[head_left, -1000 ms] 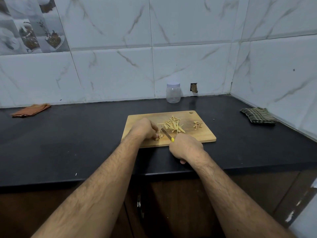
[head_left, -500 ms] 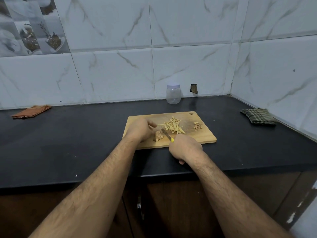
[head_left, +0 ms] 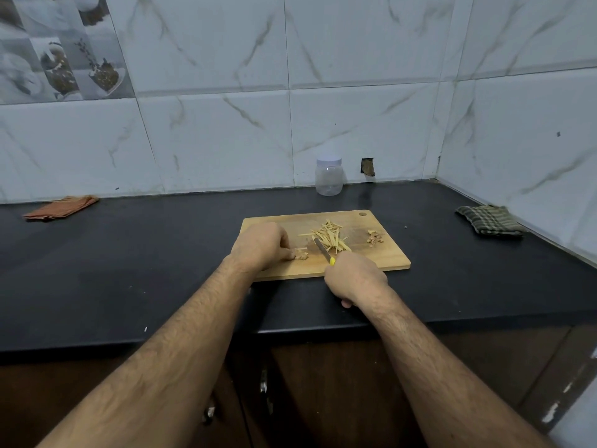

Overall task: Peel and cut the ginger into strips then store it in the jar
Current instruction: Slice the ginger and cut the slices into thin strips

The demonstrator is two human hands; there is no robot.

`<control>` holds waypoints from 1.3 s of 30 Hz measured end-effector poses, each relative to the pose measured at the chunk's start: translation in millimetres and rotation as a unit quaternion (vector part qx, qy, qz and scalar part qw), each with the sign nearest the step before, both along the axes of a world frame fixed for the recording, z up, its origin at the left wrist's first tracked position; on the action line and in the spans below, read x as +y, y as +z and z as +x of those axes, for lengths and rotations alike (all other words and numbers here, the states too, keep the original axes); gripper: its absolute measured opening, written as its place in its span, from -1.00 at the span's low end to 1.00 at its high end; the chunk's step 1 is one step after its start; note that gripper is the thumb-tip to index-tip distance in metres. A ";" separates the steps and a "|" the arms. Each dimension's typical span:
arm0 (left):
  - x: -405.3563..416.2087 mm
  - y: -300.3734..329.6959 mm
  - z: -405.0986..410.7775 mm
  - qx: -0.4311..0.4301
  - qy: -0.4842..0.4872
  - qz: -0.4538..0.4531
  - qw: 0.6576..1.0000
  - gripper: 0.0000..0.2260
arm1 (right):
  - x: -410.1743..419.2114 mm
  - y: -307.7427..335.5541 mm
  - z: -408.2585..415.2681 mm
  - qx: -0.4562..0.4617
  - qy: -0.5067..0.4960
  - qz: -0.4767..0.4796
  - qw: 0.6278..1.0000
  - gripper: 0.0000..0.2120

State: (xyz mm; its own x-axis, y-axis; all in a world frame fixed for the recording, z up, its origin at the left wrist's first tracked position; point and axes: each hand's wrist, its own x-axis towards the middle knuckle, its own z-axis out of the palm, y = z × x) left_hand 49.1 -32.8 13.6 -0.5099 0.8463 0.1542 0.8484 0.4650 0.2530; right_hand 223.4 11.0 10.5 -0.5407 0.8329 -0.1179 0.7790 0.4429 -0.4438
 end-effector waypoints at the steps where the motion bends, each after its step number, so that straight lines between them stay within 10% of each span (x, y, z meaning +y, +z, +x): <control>1: 0.1 0.0 1.0 -0.002 0.010 0.000 1.000 -0.80 | -0.7 0.0 -0.6 -0.001 0.001 0.000 1.000 -0.84; 20: 0.1 -9.0 -5.1 -0.171 0.068 0.054 0.981 -0.80 | -15.7 9.3 -10.1 -0.029 0.030 0.001 0.999 -0.83; 39: 4.3 -7.1 6.2 -0.126 0.008 -0.019 0.992 -0.69 | -9.3 5.9 -9.3 -0.044 0.025 0.021 0.999 -0.89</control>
State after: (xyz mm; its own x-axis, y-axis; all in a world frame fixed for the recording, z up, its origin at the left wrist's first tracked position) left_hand 55.4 -28.5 6.5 -0.5409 0.8410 -0.0115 0.7537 0.4907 0.4373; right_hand 214.0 1.7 16.4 -0.5703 0.8107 -0.1324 0.7908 0.4982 -0.3554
